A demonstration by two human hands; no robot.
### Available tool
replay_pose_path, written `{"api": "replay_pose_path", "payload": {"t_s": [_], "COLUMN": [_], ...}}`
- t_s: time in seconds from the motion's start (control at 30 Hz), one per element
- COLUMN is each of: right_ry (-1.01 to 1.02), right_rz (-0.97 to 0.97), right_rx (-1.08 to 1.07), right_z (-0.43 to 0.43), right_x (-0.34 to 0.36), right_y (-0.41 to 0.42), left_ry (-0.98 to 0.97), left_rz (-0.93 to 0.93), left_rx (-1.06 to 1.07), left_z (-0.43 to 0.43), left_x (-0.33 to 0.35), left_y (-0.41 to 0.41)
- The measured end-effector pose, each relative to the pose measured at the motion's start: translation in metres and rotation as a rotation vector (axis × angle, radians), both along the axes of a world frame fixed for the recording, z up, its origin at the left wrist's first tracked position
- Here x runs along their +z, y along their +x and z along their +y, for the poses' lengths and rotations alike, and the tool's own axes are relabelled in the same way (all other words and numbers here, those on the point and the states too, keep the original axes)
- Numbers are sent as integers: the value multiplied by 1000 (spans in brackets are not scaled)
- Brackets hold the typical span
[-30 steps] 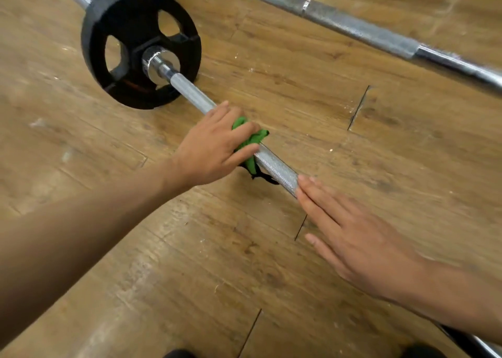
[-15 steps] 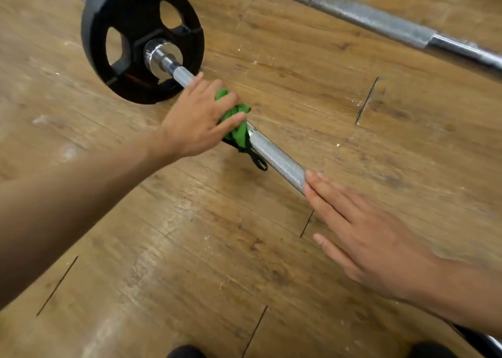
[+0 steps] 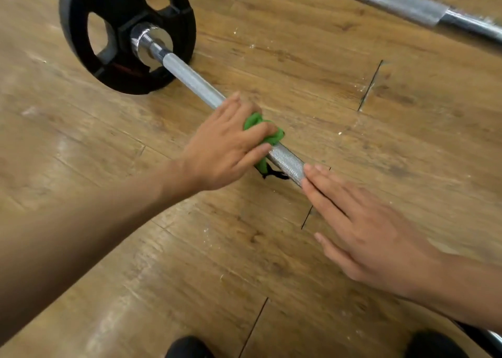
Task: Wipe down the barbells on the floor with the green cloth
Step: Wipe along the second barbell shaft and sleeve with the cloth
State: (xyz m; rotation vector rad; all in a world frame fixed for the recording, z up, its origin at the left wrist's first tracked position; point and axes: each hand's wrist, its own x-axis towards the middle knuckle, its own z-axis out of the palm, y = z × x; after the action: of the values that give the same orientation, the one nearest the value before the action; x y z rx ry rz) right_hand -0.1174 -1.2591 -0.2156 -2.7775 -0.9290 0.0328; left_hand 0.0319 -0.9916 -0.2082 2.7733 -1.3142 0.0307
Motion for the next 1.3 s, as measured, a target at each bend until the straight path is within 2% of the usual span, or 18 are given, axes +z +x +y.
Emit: {"api": "replay_pose_path", "payload": {"t_s": [0.1, 0.2, 0.27, 0.37, 0.5, 0.63, 0.77, 0.87, 1.0, 1.1, 1.2, 1.3], "right_ry": [28, 23, 25, 39, 16, 9, 31, 34, 22, 32, 30, 37], "right_rz": [10, -2, -16, -10, -11, 1, -9, -9, -5, -18, -13, 2], "right_rx": [-9, -20, -29, -28, -25, -20, -23, -31, -39, -25, -21, -19], "right_z": [-1, 0, 0, -1, -2, -1, 0, 0, -1, -1, -1, 0], "right_x": [-1, 1, 2, 2, 3, 2, 3, 3, 3, 3, 3, 3], "right_y": [-1, 0, 1, 3, 3, 3, 2, 3, 3, 4, 4, 4], "left_ry": [27, 80, 10, -131, -222, -77, -81, 9, -54, -65, -209, -183], "left_rz": [-44, 18, 52, 79, 82, 2, -35, -29, 10, -10, 97, 70], "left_rx": [214, 454, 545, 381, 152, 20, 279, 451, 603, 389, 253, 113], "left_z": [37, 51, 41, 4, -35, -13, 25, 60, 43, 11, -25, -28], "left_x": [2, 11, 15, 11, -3, -6, -1, 9, 10, 3, -5, -7], "left_y": [47, 85, 84, 33, -35, -5, 57, 103, 97, 48, -12, -20]}}
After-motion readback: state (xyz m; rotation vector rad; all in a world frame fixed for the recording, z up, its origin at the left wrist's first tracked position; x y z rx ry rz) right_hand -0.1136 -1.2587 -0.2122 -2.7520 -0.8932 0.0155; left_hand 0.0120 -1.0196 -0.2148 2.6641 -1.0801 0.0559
